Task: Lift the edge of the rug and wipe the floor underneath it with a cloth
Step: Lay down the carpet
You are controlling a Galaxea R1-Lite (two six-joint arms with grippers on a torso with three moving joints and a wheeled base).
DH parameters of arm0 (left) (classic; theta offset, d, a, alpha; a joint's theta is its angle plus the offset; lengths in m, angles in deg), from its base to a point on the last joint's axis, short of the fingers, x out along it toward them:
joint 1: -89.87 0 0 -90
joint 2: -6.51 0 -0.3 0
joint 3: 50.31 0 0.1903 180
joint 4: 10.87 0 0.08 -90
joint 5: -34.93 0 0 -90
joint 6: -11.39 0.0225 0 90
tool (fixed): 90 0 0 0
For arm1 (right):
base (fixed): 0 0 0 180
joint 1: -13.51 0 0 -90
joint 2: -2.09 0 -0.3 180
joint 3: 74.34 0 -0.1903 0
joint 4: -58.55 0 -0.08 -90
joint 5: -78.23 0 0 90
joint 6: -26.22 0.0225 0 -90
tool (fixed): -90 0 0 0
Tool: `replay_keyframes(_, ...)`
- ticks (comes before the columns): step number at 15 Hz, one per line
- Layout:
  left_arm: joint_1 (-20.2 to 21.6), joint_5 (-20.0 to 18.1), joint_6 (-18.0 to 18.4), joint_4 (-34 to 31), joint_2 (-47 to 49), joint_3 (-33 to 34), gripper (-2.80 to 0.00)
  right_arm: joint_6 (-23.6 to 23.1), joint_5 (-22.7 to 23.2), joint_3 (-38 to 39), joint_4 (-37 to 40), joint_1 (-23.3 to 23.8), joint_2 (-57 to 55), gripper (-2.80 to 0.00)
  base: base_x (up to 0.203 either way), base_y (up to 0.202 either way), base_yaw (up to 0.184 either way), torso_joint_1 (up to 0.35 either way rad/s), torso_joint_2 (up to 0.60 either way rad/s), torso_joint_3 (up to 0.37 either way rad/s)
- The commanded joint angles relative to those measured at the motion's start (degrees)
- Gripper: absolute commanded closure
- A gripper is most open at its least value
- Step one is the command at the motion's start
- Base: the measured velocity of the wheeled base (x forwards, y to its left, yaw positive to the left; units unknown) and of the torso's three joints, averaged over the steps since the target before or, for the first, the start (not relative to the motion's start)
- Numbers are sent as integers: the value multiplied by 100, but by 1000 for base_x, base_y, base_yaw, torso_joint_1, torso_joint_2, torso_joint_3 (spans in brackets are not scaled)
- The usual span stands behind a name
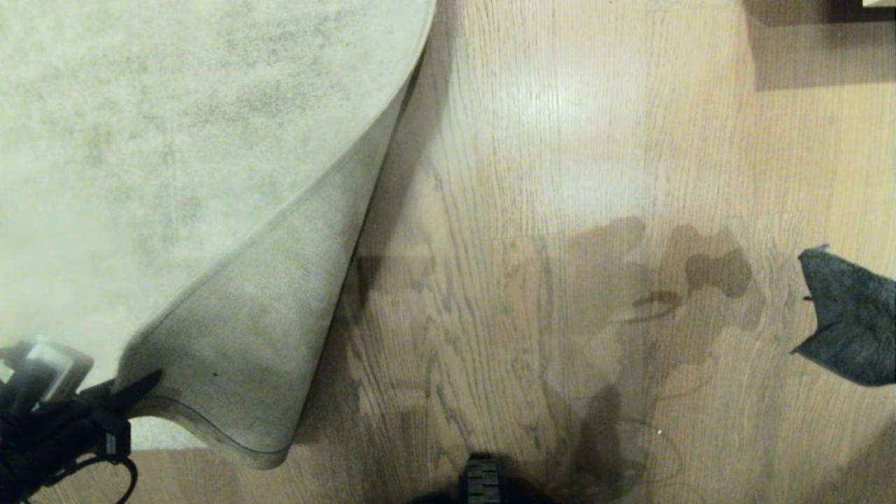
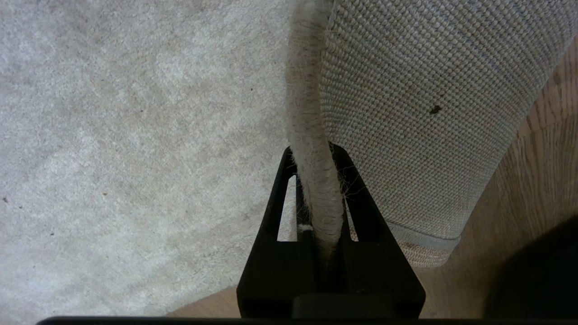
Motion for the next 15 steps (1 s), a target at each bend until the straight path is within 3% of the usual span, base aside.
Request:
replay_keyframes(1, 1, -18, 15, 51, -1, 0, 0, -10, 1, 220, 1038, 17, 1662, 0, 0, 0, 0, 0, 0, 0)
replay_keyframes(5, 1, -18, 15, 42, -10, 0, 0, 58, 130, 228, 3121, -91, 3940, 0, 0, 0, 0, 0, 0, 0)
replay_keyframes(7, 1, -18, 15, 51, -10, 0, 0, 282, 690, 142, 4065, -151, 4352, 0, 0, 0, 0, 0, 0, 0)
replay_keyframes(11, 1, -18, 15, 42, -10, 0, 0, 356, 1826, 405, 3993, -169, 4353, 0, 0, 0, 0, 0, 0, 0)
replay_keyframes(13, 1, -18, 15, 42, -1, 0, 0, 434, 1922, 546, 3670, -169, 4353, 0, 0, 0, 0, 0, 0, 0)
replay_keyframes(15, -8, -18, 15, 42, 8, 0, 0, 929, 1902, 655, 3436, -169, 4353, 0, 0, 0, 0, 0, 0, 0)
